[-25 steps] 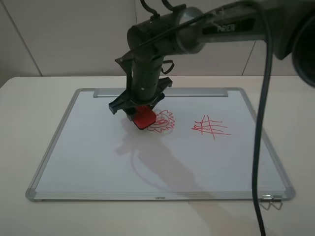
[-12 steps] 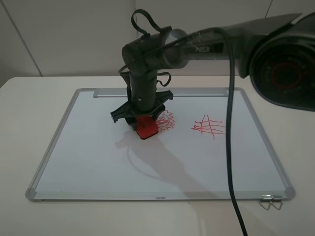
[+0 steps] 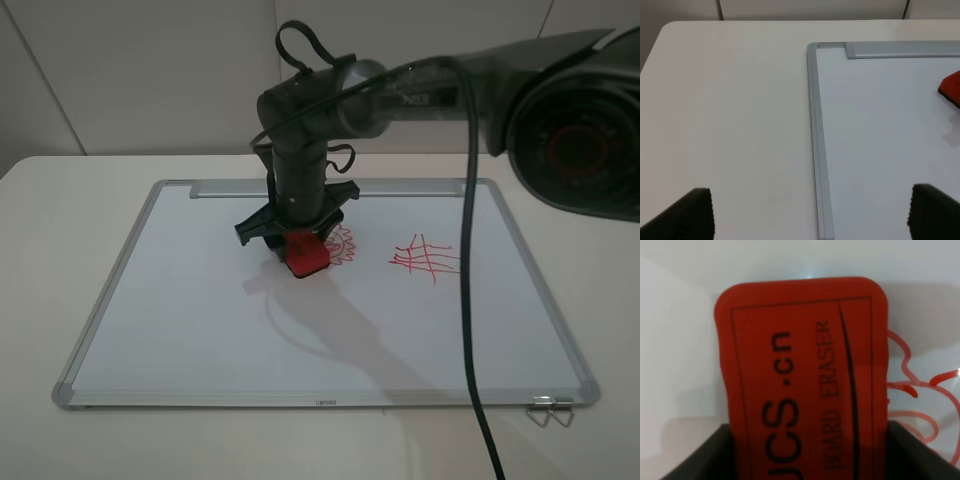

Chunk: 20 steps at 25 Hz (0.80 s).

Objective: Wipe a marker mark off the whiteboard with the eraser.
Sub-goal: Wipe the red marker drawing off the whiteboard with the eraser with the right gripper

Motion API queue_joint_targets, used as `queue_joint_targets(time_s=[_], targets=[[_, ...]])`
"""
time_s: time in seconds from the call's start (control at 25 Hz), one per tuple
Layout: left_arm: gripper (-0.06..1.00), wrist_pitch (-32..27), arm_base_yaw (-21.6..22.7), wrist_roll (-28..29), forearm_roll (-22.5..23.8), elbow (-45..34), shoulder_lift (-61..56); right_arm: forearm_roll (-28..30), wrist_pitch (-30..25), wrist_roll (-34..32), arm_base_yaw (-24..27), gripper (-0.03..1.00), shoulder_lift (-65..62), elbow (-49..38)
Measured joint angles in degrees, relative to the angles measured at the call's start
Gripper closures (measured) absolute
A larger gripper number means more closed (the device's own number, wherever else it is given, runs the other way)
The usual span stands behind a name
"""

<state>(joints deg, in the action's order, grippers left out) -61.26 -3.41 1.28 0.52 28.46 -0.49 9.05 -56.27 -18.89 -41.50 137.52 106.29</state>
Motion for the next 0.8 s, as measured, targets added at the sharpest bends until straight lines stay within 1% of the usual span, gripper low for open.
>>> queue_joint_targets(time_s=[0.28, 0.44, 0.6, 0.8], targets=[[0.17, 0.0, 0.0, 0.0, 0.0, 0.0, 0.0, 0.2, -0.8, 0.5, 0.1, 0.47, 0.6, 0.6], [0.17, 0.0, 0.0, 0.0, 0.0, 0.0, 0.0, -1.2, -1.2, 0.9, 1.3, 0.47, 0.6, 0.7], [0.17, 0.0, 0.0, 0.0, 0.0, 0.0, 0.0, -1.1, -2.0, 1.1, 5.2, 0.47, 0.6, 0.8], [0.17, 0.0, 0.0, 0.0, 0.0, 0.0, 0.0, 0.9, -3.1, 1.1, 11.2, 0.47, 0.6, 0.9]])
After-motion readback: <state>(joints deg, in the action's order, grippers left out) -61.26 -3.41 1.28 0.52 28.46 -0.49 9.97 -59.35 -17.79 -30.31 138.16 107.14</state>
